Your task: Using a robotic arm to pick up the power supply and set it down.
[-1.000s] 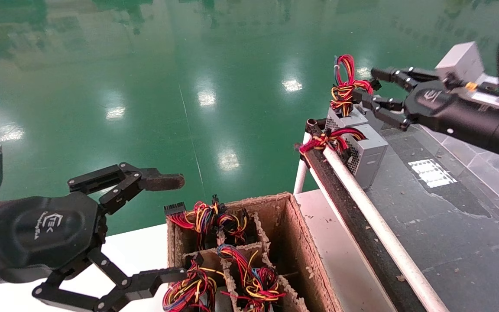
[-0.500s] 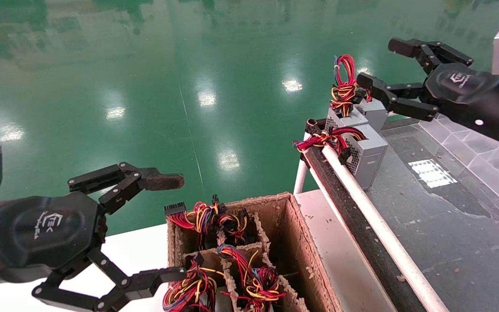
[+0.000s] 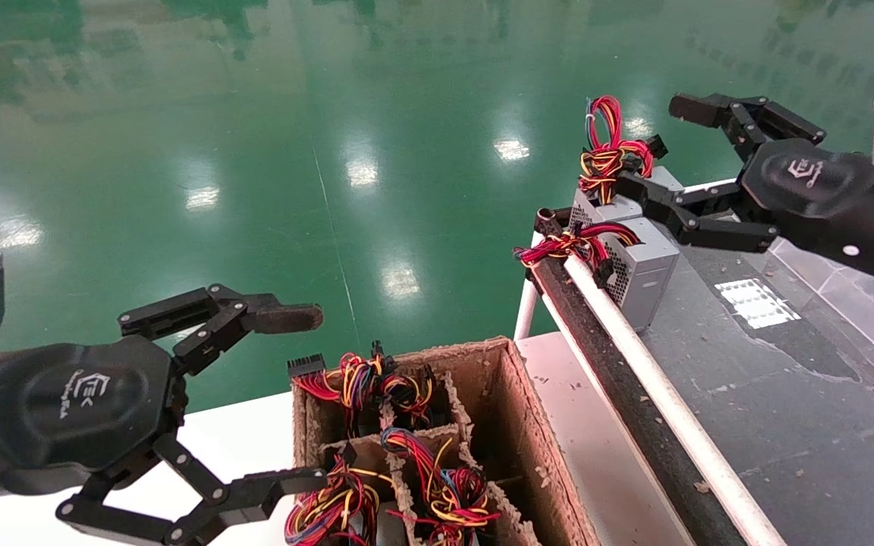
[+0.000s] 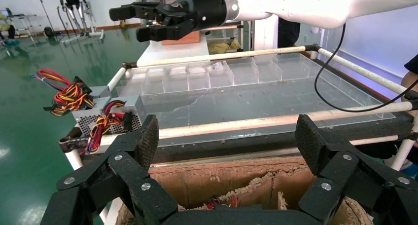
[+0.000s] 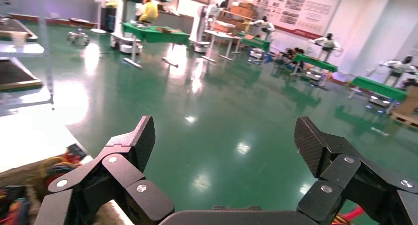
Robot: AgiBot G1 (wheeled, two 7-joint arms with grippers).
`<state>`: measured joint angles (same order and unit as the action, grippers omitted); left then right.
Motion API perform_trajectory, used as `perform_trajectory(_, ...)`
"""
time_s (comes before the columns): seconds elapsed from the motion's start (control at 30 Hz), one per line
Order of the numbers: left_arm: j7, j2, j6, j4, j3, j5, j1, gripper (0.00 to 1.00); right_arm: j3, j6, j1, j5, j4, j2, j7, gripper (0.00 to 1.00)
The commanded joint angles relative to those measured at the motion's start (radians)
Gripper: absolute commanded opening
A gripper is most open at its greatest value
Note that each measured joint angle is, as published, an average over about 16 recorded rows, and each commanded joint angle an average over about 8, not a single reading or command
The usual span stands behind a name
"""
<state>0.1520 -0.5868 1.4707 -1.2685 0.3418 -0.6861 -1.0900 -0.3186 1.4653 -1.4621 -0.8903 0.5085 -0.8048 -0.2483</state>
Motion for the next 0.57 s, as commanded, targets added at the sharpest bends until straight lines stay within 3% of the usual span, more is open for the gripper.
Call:
perform_trajectory(0.03, 0.0, 0.0, 0.0, 0.0, 0.0, 0.0, 0.0, 1.0, 0.002, 0.002, 0.021, 0.009, 0.043, 0.011, 0.024, 1.0)
perform_trajectory(0.57, 0.0, 0.0, 0.0, 0.0, 0.0, 0.0, 0.0, 1.0, 0.018, 0.014, 0.178, 0.073, 0.356, 0.089, 0.2, 1.0)
